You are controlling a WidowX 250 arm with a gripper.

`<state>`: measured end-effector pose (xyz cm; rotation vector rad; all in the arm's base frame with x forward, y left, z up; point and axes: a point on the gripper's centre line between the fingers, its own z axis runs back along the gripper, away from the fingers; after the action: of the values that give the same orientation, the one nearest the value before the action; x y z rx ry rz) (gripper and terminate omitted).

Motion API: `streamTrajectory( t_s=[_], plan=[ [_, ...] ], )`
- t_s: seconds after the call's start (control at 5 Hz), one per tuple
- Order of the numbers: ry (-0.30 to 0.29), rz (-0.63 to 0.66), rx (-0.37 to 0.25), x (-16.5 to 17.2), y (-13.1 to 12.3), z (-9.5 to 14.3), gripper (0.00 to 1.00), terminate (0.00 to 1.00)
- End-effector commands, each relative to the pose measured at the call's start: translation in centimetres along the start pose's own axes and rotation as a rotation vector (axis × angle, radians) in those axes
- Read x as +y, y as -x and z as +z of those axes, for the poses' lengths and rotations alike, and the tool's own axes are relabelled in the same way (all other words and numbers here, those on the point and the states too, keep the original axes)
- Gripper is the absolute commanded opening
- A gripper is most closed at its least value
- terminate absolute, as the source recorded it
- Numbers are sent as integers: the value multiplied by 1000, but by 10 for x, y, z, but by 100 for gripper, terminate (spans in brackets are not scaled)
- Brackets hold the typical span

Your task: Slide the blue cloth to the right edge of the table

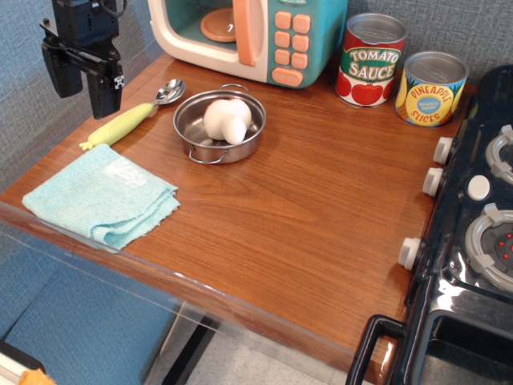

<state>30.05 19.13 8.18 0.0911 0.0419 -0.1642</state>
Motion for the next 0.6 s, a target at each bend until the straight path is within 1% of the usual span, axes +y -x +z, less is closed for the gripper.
streamTrajectory(
  t_s=[0.0,0.2,0.4],
  plan=[
    [0,0,0,0,0,0,100,0],
    [6,-12,-34,-12,15,-6,100,0],
    [-3,-37,-81,-29,31,-19,100,0]
  ],
)
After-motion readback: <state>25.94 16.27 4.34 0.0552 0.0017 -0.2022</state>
